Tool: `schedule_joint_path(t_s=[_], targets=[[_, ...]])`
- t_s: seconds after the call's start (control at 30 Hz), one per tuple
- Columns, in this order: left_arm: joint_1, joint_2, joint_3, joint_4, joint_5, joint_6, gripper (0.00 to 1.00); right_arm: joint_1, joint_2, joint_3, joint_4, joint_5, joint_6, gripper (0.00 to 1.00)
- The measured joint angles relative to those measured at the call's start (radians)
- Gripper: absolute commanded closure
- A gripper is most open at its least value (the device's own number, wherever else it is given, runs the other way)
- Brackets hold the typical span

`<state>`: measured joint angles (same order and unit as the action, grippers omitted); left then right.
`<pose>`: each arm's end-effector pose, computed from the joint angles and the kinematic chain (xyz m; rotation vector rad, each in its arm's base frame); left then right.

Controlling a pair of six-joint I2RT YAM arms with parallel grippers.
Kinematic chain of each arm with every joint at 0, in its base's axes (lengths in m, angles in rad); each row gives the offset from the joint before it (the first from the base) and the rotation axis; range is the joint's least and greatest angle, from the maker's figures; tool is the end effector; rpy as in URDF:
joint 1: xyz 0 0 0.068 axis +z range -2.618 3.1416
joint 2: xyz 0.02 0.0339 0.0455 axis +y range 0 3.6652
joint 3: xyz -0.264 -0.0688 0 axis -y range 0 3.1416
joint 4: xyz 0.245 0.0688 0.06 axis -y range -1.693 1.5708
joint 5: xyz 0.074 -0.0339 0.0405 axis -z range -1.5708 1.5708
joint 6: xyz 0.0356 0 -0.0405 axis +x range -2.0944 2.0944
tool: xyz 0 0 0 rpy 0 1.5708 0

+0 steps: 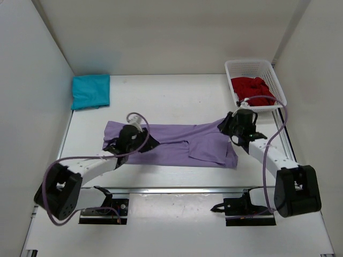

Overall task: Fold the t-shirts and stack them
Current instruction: Fold the other side of the tshirt into a rectangle

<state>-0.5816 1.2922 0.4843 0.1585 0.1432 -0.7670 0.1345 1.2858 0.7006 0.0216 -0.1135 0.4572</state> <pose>0.2037 -0.1400 0.1656 -0.1350 2.3618 -0.8650 0.2726 0.0410 0.2231 0.2810 2.1484 0.4656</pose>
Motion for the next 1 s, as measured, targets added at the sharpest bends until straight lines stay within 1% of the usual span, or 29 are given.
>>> schedule_joint_path(t_s=[0.07,0.2,0.27,0.3,0.33,0.57,0.67,0.77,0.9,0.93,1.0], targets=[[0.113,-0.079,-0.002,-0.011,0.004,-0.002,0.63,0.047,-0.05,-0.092,0.014,-0.017,0.019,1.0],[0.393,-0.181,-0.027,-0.002,0.01,-0.022,0.61,0.117,-0.111,-0.263,0.012,-0.045,0.05,1.0],[0.496,-0.182,-0.034,-0.008,-0.004,-0.024,0.61,0.134,-0.139,-0.328,0.011,-0.052,0.066,1.0],[0.53,-0.171,-0.039,-0.006,-0.006,-0.027,0.6,0.132,-0.154,-0.357,0.01,-0.06,0.072,1.0],[0.565,-0.152,-0.042,-0.006,-0.004,-0.029,0.6,0.126,-0.166,-0.382,0.011,-0.068,0.078,1.0],[0.745,0.085,-0.042,-0.007,0.011,-0.053,0.63,0.076,-0.246,-0.455,0.043,-0.097,0.117,1.0],[0.817,0.155,-0.026,0.024,0.074,-0.082,0.65,0.061,-0.297,-0.484,0.038,-0.089,0.124,1.0],[0.858,0.209,-0.015,0.071,0.143,-0.115,0.68,0.053,-0.321,-0.49,0.021,-0.074,0.128,1.0],[0.878,0.201,-0.026,0.077,0.177,-0.143,0.66,0.052,-0.365,-0.49,-0.026,-0.036,0.132,1.0],[0.869,0.175,-0.033,0.063,0.166,-0.145,0.63,0.052,-0.38,-0.49,-0.039,-0.03,0.134,1.0],[0.842,0.074,-0.047,0.016,0.123,-0.145,0.61,0.053,-0.41,-0.488,-0.06,-0.024,0.138,1.0]])
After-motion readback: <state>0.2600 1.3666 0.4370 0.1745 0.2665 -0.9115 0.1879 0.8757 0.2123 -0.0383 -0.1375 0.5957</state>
